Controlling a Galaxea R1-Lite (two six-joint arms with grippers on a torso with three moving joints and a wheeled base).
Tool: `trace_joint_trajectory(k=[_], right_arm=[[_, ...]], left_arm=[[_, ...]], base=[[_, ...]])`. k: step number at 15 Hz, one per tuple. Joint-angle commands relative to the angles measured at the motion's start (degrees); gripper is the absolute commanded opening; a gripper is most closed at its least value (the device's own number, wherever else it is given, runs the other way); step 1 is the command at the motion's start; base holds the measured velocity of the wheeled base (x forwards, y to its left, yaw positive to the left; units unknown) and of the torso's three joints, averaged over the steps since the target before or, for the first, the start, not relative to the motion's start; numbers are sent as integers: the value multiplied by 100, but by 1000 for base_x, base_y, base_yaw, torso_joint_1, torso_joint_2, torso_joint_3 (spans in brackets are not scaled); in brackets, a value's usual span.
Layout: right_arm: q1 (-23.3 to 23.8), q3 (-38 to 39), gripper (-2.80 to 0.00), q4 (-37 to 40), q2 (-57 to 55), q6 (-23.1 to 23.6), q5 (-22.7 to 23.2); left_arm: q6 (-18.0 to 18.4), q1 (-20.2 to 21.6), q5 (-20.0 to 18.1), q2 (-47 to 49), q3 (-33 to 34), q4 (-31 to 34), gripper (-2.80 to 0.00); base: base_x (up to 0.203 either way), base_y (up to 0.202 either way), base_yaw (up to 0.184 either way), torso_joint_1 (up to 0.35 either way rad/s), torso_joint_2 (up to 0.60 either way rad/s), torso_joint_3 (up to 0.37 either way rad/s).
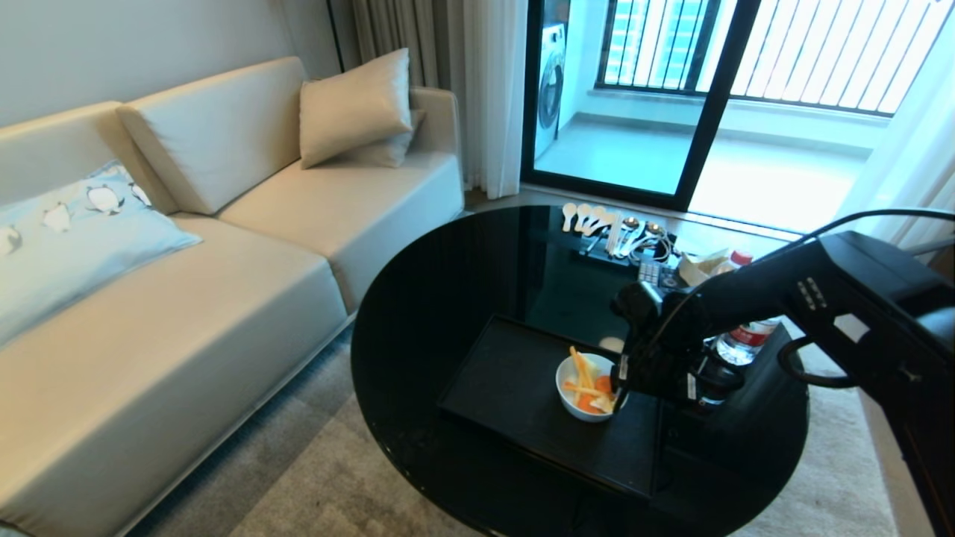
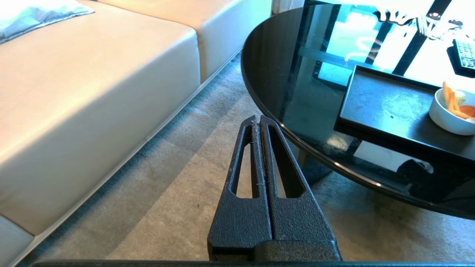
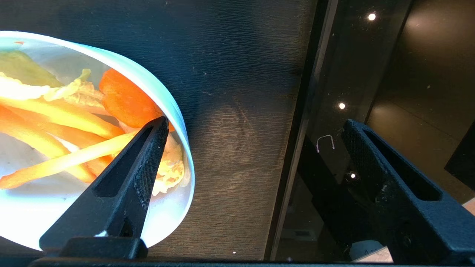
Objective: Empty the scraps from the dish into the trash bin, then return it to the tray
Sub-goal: Pick up the bowl with leftover food
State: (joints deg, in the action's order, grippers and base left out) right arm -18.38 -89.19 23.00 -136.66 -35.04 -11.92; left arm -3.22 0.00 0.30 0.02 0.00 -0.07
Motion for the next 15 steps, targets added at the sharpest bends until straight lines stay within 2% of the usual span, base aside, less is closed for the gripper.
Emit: trace_joint_trajectory(k=[1,11,15], right_arm=[[-13,-3,0,11,-64,-21,-3],[-136,-113,0,-7,-197,-30,14],[-278,-257,0,29,-202,-255,6]], left_arm=[[-3,0,5,-2,0,-1,-280],[-3,0,5,6,0,-1,-280],[-3,0,5,3,0,-1,-280]], base=[[0,0,0,0,0,0],[0,0,0,0,0,0],[0,0,0,0,0,0]])
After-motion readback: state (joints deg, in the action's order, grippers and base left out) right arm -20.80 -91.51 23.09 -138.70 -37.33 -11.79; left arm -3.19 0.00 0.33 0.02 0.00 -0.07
